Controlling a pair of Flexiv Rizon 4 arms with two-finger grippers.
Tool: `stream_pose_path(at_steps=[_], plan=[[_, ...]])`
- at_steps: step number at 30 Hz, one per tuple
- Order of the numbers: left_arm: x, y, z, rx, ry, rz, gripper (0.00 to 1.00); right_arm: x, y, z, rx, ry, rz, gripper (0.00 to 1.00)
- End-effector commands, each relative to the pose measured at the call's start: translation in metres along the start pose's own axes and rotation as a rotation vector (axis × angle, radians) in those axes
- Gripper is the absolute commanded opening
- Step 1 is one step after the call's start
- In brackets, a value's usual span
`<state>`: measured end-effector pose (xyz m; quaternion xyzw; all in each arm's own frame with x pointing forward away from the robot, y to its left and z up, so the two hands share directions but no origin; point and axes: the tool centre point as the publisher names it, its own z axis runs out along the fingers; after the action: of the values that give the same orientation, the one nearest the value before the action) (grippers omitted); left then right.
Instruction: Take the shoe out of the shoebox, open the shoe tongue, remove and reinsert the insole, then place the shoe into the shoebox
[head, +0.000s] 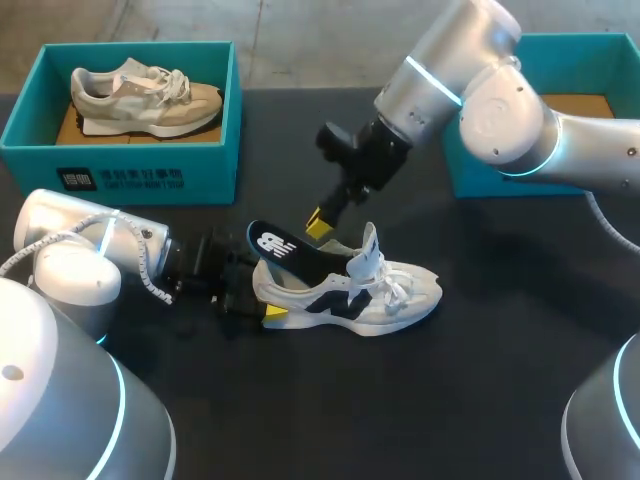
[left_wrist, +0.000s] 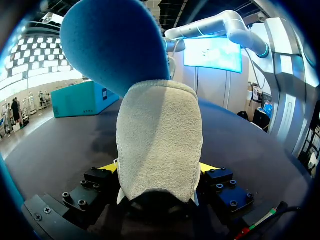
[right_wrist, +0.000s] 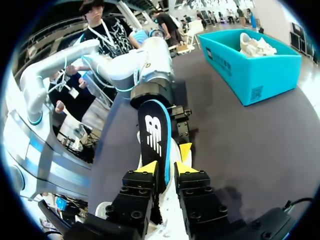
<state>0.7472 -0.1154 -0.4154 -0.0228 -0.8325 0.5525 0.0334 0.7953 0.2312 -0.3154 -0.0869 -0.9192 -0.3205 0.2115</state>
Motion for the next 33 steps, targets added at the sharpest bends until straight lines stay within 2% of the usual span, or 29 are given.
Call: stream_pose_path(at_steps=[1,3,4,16,27,33], plan=[[0.000,0.003,0.000,-0.003,-0.001,0.000,0.00,-0.010,0.002,0.009,0.009,0.076,0.004,0.31],[0.000,0.003,0.000,-0.003,-0.001,0.000,0.00,-0.010,0.002,0.011,0.009,0.086,0.004,0.40],[0.000,0.003,0.000,-0.003,-0.001,0.000,0.00,-0.010,0.002,0.012,0.008,0.089,0.003,0.42],[0.000,0.003,0.000,-0.003,-0.001,0.000,0.00,-0.006,0.001,0.020,0.023,0.140,0.009,0.42],[0.000,0.003,0.000,-0.003,-0.001,0.000,0.00,0.011,0.007,0.022,0.058,0.182,-0.004,0.42],[0.000,0.003,0.000,-0.003,-0.001,0.000,0.00,0.015,0.007,0.029,0.066,0.191,0.003,0.42]])
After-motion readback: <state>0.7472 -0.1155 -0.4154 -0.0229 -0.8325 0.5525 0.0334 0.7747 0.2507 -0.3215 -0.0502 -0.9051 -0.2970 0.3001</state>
